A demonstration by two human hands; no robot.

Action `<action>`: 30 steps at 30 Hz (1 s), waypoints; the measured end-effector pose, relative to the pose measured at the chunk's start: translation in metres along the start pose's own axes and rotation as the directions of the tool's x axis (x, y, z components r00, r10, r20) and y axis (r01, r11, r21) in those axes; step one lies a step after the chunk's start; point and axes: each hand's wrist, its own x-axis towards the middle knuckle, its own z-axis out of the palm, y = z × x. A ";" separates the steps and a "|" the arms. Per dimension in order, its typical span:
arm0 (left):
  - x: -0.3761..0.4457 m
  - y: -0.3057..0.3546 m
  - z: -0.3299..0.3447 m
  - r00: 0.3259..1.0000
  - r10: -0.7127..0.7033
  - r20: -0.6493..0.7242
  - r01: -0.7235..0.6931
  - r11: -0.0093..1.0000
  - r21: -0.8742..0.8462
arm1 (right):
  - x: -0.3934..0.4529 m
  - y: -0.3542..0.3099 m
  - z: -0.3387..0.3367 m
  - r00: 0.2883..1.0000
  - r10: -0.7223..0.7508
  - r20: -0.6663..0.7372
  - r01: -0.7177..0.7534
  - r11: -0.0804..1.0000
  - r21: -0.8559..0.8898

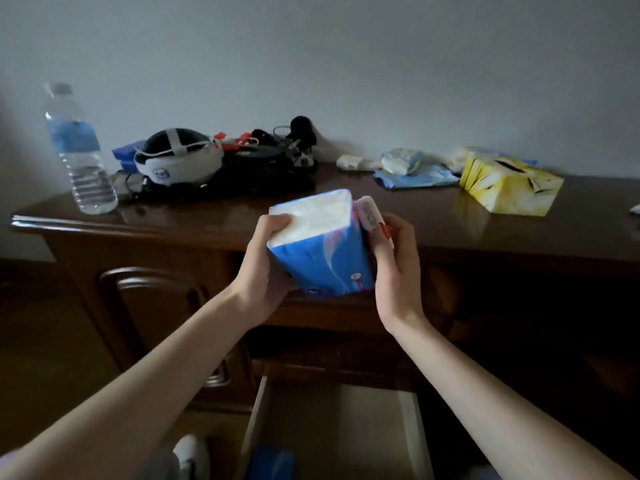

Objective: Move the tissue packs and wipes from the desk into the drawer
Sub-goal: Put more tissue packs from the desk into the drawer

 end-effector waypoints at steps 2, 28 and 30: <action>-0.032 -0.038 -0.019 0.994 -0.107 -0.011 0.106 0.989 -0.105 | -0.056 0.019 -0.008 0.999 -0.008 0.049 0.008 1.000 -0.013; -0.123 -0.236 -0.189 0.552 -0.625 -0.552 0.492 0.779 -0.389 | -0.249 0.340 -0.069 0.407 0.869 0.281 -0.308 0.420 -0.854; -0.124 -0.240 -0.192 0.534 -0.636 -0.558 0.510 0.768 -0.388 | -0.247 0.353 -0.060 0.356 0.889 0.288 -0.332 0.408 -0.850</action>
